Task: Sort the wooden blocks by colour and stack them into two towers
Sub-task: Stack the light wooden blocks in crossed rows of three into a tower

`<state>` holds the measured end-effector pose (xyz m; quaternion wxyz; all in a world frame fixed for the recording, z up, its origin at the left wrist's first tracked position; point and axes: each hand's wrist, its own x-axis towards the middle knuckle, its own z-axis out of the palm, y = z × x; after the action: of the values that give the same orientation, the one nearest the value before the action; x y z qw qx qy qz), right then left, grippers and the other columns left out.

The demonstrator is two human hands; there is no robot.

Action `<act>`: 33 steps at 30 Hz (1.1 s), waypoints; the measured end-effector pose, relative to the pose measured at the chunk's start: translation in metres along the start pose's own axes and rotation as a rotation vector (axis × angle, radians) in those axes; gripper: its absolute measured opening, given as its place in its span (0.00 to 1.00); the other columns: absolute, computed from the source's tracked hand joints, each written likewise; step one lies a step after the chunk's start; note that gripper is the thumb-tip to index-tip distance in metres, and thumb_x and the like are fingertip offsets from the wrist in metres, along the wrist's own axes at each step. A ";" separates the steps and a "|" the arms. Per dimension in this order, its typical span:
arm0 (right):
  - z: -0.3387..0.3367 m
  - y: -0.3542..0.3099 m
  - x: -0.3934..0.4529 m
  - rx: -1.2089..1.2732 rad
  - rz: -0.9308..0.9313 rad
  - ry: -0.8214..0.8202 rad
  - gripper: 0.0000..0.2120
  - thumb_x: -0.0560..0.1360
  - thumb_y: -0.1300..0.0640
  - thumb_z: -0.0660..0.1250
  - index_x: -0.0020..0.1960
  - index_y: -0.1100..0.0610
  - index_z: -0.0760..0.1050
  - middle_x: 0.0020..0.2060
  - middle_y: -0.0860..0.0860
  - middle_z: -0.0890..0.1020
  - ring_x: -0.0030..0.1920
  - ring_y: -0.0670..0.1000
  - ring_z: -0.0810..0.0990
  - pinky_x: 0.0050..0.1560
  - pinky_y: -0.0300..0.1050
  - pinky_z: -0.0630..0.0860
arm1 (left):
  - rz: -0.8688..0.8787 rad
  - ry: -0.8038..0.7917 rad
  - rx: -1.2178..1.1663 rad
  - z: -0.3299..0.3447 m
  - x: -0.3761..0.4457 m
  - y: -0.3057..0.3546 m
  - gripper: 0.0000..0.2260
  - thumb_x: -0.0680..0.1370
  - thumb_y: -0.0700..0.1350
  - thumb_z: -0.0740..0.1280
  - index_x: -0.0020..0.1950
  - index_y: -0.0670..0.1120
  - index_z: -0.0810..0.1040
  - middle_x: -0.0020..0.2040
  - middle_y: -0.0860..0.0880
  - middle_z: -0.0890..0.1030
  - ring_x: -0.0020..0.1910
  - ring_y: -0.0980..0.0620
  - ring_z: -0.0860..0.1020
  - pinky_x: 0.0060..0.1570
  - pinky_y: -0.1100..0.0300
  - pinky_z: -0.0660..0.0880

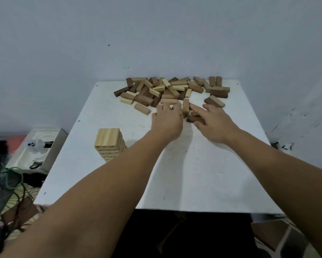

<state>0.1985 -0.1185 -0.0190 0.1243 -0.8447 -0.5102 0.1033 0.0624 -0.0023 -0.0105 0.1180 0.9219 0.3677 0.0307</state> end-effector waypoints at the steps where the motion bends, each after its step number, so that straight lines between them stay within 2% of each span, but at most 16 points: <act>1: 0.003 0.005 0.005 0.011 -0.005 0.007 0.24 0.83 0.48 0.60 0.79 0.42 0.62 0.78 0.56 0.64 0.76 0.62 0.62 0.73 0.58 0.64 | -0.013 0.014 -0.025 0.010 0.007 0.001 0.19 0.86 0.47 0.58 0.77 0.51 0.66 0.76 0.41 0.65 0.75 0.37 0.61 0.69 0.42 0.65; 4: 0.011 0.017 0.021 0.053 -0.052 0.047 0.24 0.84 0.49 0.59 0.79 0.40 0.63 0.77 0.55 0.66 0.75 0.61 0.63 0.74 0.57 0.63 | -0.017 0.072 -0.104 0.035 0.026 0.000 0.19 0.84 0.48 0.60 0.75 0.51 0.69 0.76 0.43 0.65 0.76 0.39 0.60 0.72 0.42 0.62; 7: 0.015 0.026 0.035 0.054 -0.125 0.058 0.26 0.84 0.44 0.59 0.80 0.35 0.58 0.76 0.53 0.66 0.74 0.60 0.63 0.75 0.57 0.59 | 0.022 0.176 -0.122 0.055 0.035 -0.002 0.23 0.82 0.53 0.61 0.77 0.54 0.68 0.78 0.45 0.65 0.76 0.43 0.58 0.73 0.44 0.56; 10: 0.018 0.035 0.046 0.003 -0.168 0.036 0.23 0.83 0.39 0.56 0.78 0.33 0.62 0.75 0.52 0.68 0.73 0.58 0.64 0.75 0.57 0.56 | 0.021 0.238 -0.129 0.065 0.039 -0.004 0.21 0.82 0.55 0.60 0.75 0.56 0.70 0.77 0.47 0.66 0.76 0.44 0.60 0.74 0.45 0.55; 13: 0.019 0.045 0.053 0.045 -0.197 0.098 0.19 0.82 0.37 0.56 0.68 0.38 0.76 0.69 0.52 0.73 0.71 0.54 0.68 0.73 0.57 0.59 | -0.039 0.275 -0.172 0.066 0.041 -0.007 0.16 0.80 0.54 0.61 0.67 0.55 0.74 0.75 0.48 0.67 0.75 0.45 0.60 0.74 0.45 0.55; 15: 0.018 0.051 0.059 0.073 -0.199 0.142 0.15 0.82 0.40 0.60 0.62 0.42 0.80 0.66 0.51 0.75 0.69 0.51 0.68 0.72 0.55 0.59 | -0.100 0.301 -0.192 0.066 0.040 -0.007 0.17 0.77 0.52 0.61 0.65 0.54 0.74 0.75 0.49 0.66 0.75 0.45 0.59 0.74 0.43 0.56; 17: 0.018 0.055 0.065 0.050 -0.191 0.189 0.11 0.82 0.45 0.63 0.58 0.44 0.82 0.63 0.51 0.76 0.66 0.52 0.69 0.71 0.54 0.59 | -0.141 0.310 -0.207 0.065 0.040 -0.007 0.19 0.76 0.51 0.60 0.66 0.55 0.73 0.78 0.47 0.62 0.77 0.44 0.56 0.75 0.41 0.55; 21: 0.016 0.055 0.079 0.087 -0.168 0.318 0.12 0.81 0.44 0.64 0.49 0.49 0.82 0.60 0.53 0.75 0.59 0.56 0.72 0.64 0.52 0.65 | -0.140 0.241 -0.167 0.066 0.041 -0.008 0.22 0.81 0.58 0.59 0.75 0.59 0.69 0.83 0.44 0.54 0.79 0.42 0.50 0.77 0.40 0.49; 22: 0.014 0.053 0.083 0.117 -0.161 0.339 0.11 0.80 0.44 0.65 0.50 0.50 0.81 0.59 0.52 0.75 0.58 0.56 0.72 0.64 0.53 0.66 | -0.138 0.242 -0.157 0.066 0.041 -0.008 0.21 0.82 0.58 0.59 0.76 0.58 0.69 0.83 0.43 0.54 0.79 0.42 0.49 0.77 0.40 0.49; 24: 0.009 0.047 0.093 0.106 -0.145 0.310 0.12 0.80 0.44 0.64 0.59 0.48 0.79 0.60 0.51 0.75 0.61 0.57 0.72 0.67 0.56 0.66 | -0.152 0.266 -0.152 0.067 0.042 -0.009 0.22 0.83 0.58 0.59 0.77 0.56 0.69 0.82 0.43 0.56 0.78 0.42 0.51 0.77 0.40 0.50; 26: 0.007 0.040 0.103 0.043 -0.117 0.199 0.20 0.81 0.43 0.61 0.72 0.45 0.72 0.66 0.51 0.75 0.68 0.58 0.70 0.73 0.58 0.62 | -0.182 0.300 -0.143 0.067 0.041 -0.009 0.23 0.82 0.58 0.61 0.76 0.54 0.69 0.80 0.42 0.59 0.76 0.43 0.52 0.76 0.40 0.52; 28: 0.006 0.034 0.113 -0.016 -0.086 0.087 0.25 0.82 0.39 0.57 0.77 0.45 0.66 0.73 0.51 0.71 0.73 0.57 0.66 0.77 0.62 0.57 | -0.178 0.316 -0.125 0.069 0.042 -0.010 0.21 0.82 0.58 0.61 0.74 0.54 0.70 0.79 0.42 0.61 0.74 0.43 0.53 0.75 0.39 0.54; 31: 0.010 0.029 0.118 -0.043 -0.059 -0.030 0.25 0.83 0.37 0.53 0.76 0.46 0.68 0.75 0.49 0.69 0.76 0.57 0.63 0.78 0.65 0.50 | -0.160 0.316 -0.117 0.070 0.043 -0.010 0.18 0.82 0.57 0.62 0.72 0.57 0.73 0.77 0.42 0.63 0.73 0.41 0.56 0.74 0.40 0.55; 33: 0.010 0.028 0.117 0.007 -0.076 0.003 0.21 0.83 0.39 0.55 0.70 0.47 0.75 0.69 0.48 0.75 0.73 0.55 0.66 0.79 0.63 0.50 | -0.168 0.316 -0.141 0.070 0.043 -0.010 0.17 0.82 0.56 0.63 0.71 0.58 0.74 0.77 0.42 0.63 0.73 0.41 0.57 0.74 0.40 0.55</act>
<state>0.2723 -0.0262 -0.0432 0.1320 -0.8243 -0.5416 0.0990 0.0971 0.0205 -0.0825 0.1250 0.8612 0.4541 0.1910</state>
